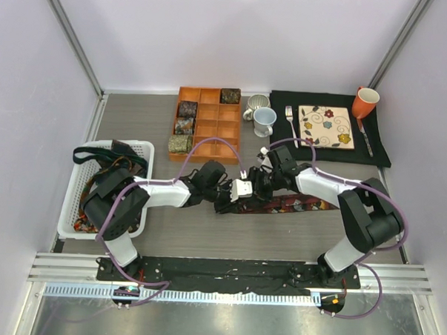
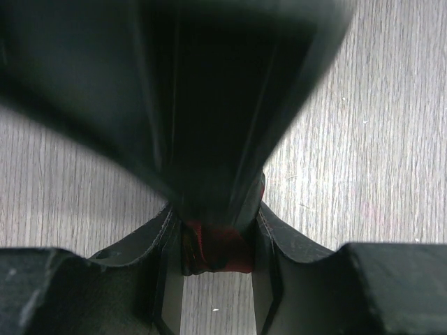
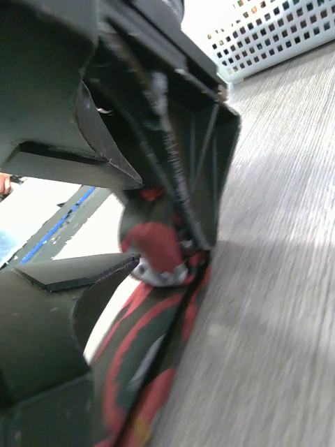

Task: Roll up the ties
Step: Roll the tie at the center of the board.

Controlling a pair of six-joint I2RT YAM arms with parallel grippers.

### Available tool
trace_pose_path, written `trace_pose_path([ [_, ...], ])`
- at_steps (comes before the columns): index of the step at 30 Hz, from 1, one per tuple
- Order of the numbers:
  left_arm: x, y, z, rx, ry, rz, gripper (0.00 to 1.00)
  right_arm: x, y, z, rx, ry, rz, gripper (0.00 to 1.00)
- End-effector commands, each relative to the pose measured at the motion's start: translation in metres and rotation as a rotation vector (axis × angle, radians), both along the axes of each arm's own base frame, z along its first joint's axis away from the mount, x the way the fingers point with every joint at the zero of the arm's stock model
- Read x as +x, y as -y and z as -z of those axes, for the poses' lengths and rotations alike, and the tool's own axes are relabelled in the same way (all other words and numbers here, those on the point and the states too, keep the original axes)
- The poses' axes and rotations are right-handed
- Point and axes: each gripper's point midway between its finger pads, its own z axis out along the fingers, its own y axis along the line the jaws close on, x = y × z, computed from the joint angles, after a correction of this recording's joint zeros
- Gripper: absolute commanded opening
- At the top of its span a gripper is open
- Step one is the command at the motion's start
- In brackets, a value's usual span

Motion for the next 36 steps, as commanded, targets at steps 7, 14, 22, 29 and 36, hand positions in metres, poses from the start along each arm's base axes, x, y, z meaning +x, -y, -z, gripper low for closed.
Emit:
trace_pose_path([
  [7,-0.008,-0.023,0.033,0.144,-0.058,-0.017,0.24,0.007,-0.001,0.03,-0.094,-0.005,-0.01,0.01],
  [14,-0.005,-0.013,0.016,0.067,-0.054,-0.029,0.59,-0.008,0.038,0.061,-0.193,-0.074,0.015,0.01],
  [22,0.035,0.0,-0.083,-0.165,0.085,-0.193,0.99,-0.017,0.066,0.083,-0.297,-0.112,0.012,0.01],
  [29,0.034,-0.01,-0.138,-0.362,0.042,-0.382,1.0,-0.018,0.072,0.085,-0.324,-0.085,0.001,0.01],
  [36,-0.001,0.009,-0.084,-0.239,-0.169,-0.177,1.0,-0.017,0.069,0.087,-0.334,-0.056,-0.013,0.01],
])
